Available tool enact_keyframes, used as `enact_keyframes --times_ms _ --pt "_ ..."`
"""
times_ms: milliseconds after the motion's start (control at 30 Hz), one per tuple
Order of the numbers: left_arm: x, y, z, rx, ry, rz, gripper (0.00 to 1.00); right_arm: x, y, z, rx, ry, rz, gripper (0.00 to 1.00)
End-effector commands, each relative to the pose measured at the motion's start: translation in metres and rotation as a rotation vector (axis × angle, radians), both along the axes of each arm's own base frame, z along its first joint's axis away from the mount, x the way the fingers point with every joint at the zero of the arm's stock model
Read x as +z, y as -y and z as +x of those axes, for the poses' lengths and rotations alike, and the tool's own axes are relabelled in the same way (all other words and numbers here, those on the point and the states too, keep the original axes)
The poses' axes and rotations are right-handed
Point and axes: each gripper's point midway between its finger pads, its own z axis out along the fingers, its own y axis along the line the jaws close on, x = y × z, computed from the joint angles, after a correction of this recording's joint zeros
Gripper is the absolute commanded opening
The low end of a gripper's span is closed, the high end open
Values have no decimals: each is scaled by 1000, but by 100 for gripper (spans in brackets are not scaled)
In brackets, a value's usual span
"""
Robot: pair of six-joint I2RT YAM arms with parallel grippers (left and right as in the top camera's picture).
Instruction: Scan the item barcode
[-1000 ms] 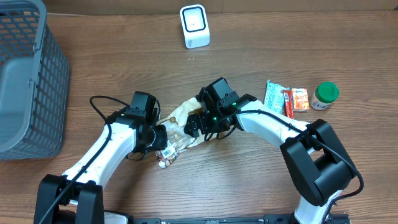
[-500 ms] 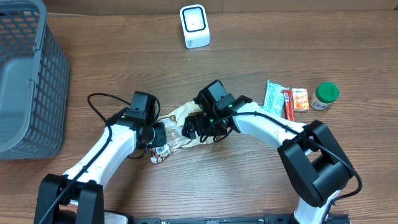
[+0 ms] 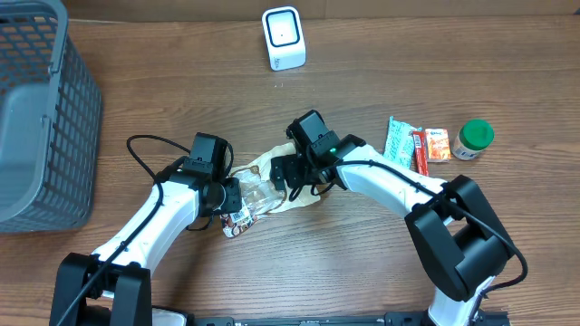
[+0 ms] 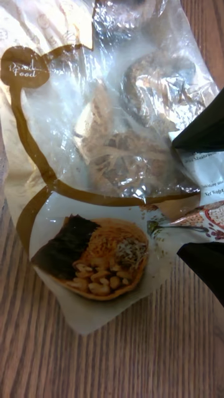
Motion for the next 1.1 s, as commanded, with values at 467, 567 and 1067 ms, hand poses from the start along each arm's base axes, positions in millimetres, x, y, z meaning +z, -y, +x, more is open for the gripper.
enact_keyframes --times_ms 467,567,1067 --pt "-13 -4 -6 12 1 21 33 -17 -5 -25 17 -54 -61 97" --pt "-16 -8 -8 16 -3 41 33 -18 -3 -28 9 -69 -69 97" --pt "-27 -14 -16 21 -4 64 31 -29 -5 -33 -28 -124 -60 100"
